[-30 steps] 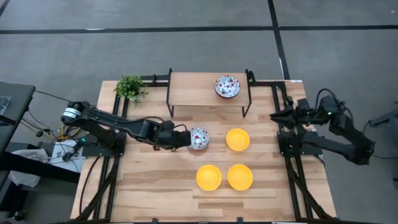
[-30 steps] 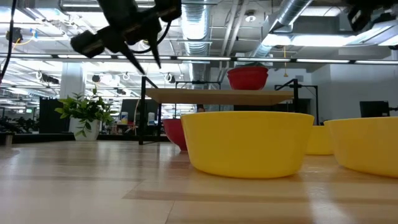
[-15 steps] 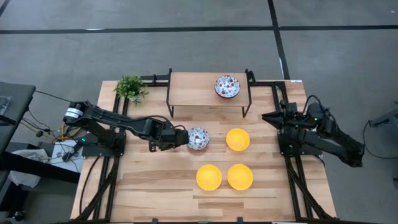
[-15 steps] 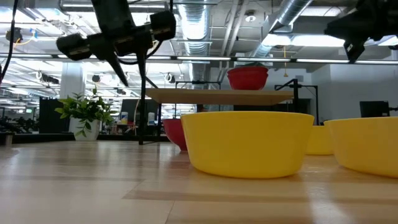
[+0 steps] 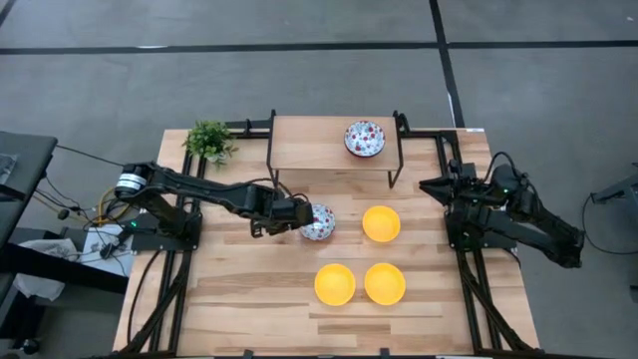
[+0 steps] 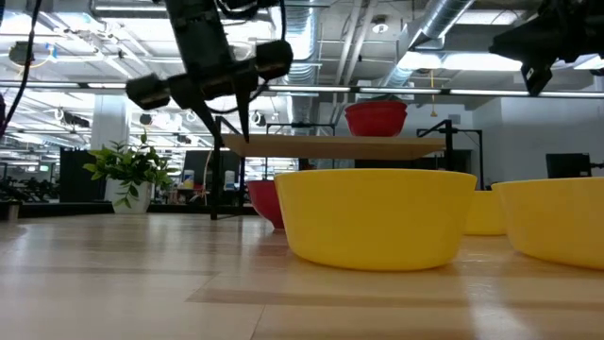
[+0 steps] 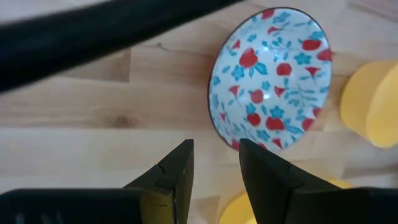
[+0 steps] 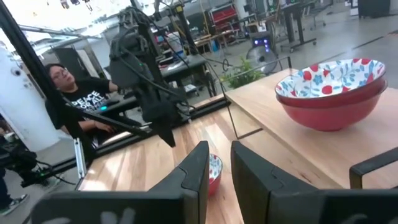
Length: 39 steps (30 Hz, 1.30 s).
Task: Pick & Place Mini bowls
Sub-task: Stack the white bowl on top of the white bowls on the shelf
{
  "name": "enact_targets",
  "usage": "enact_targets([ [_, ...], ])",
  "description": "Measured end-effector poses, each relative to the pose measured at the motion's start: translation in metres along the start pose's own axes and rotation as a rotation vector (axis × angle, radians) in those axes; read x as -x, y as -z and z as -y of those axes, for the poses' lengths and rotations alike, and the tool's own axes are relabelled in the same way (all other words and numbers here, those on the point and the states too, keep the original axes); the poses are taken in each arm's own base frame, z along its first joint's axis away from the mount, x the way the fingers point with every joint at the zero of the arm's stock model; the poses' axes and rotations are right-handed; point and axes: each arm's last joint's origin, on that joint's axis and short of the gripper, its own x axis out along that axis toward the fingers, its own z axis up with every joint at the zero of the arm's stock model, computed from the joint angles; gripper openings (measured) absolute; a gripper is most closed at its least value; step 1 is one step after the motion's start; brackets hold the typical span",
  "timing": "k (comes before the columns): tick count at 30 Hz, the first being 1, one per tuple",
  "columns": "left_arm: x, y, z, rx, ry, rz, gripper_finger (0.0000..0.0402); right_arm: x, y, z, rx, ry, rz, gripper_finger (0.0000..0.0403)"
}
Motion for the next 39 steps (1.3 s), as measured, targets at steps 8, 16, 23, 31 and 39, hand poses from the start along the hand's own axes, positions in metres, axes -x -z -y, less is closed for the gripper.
enact_targets([
  [8,-0.017,-0.012,0.007,0.005,-0.035,-0.008,0.0127,0.000,0.000,0.000,0.000,-0.001,0.000,0.0056],
  [16,-0.021,-0.015,0.008,0.003,-0.033,-0.004,0.0127,0.000,0.000,0.000,0.001,-0.002,0.000,0.0056],
  [23,-0.040,-0.012,0.009,0.000,-0.067,-0.027,0.0127,0.000,0.000,0.000,0.007,-0.002,0.000,0.0056],
  [31,-0.040,-0.015,0.010,0.006,-0.061,-0.011,0.0127,0.000,0.000,0.000,0.007,-0.003,0.001,0.0056],
  [39,-0.052,-0.012,0.012,0.003,-0.059,-0.012,0.0127,0.000,0.000,0.000,0.007,-0.004,0.001,0.0056],
])
